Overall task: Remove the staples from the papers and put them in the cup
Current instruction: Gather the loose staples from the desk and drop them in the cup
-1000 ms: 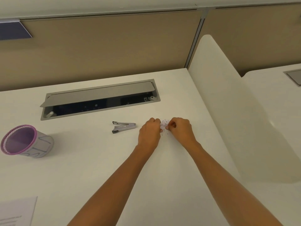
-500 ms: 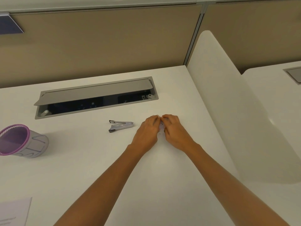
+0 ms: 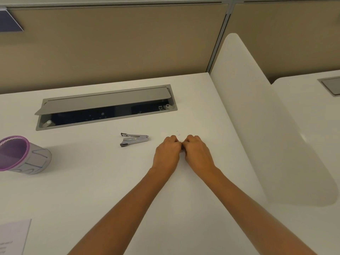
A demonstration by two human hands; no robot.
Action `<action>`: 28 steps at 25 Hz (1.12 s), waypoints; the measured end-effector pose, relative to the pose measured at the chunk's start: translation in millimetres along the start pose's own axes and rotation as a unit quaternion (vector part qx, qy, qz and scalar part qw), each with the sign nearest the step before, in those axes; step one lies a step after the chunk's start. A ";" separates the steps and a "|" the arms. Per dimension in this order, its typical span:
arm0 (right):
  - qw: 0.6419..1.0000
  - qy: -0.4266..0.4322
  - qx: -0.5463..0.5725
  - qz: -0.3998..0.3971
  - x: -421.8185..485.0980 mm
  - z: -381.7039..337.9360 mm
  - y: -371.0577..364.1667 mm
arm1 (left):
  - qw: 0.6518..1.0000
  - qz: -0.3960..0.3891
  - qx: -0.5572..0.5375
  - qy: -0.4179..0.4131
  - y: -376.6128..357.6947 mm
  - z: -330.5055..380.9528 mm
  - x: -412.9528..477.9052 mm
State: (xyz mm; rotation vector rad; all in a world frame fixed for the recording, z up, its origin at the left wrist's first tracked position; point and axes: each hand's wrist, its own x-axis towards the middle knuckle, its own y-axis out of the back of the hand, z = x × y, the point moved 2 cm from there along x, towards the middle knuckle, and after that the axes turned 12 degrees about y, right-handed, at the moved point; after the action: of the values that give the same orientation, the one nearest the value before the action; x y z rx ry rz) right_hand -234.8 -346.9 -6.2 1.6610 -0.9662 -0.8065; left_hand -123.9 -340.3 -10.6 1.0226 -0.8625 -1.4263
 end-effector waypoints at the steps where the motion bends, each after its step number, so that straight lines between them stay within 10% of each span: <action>1: 1.000 -0.007 -0.007 -0.002 2.3 1.0 0.8 | 1.000 -0.002 0.016 0.005 1.6 3.4 2.3; 11: 0.989 -0.119 0.085 0.039 14.1 6.9 8.4 | 0.999 -0.014 0.010 0.034 6.1 11.4 17.7; 17: 0.774 -0.253 0.578 0.059 2.8 31.1 24.7 | 0.927 -0.045 -0.312 0.202 18.9 -8.3 14.4; 28: 0.630 -0.228 0.735 0.108 -5.5 -27.9 69.6 | 0.722 -0.139 -0.621 0.271 88.8 -26.8 -22.8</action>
State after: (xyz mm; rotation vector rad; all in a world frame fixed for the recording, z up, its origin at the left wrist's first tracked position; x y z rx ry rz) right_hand -228.1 -341.9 68.5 2.5647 -2.5721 -0.0711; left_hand -67.0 -326.1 64.9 0.4044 0.7234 -1.3963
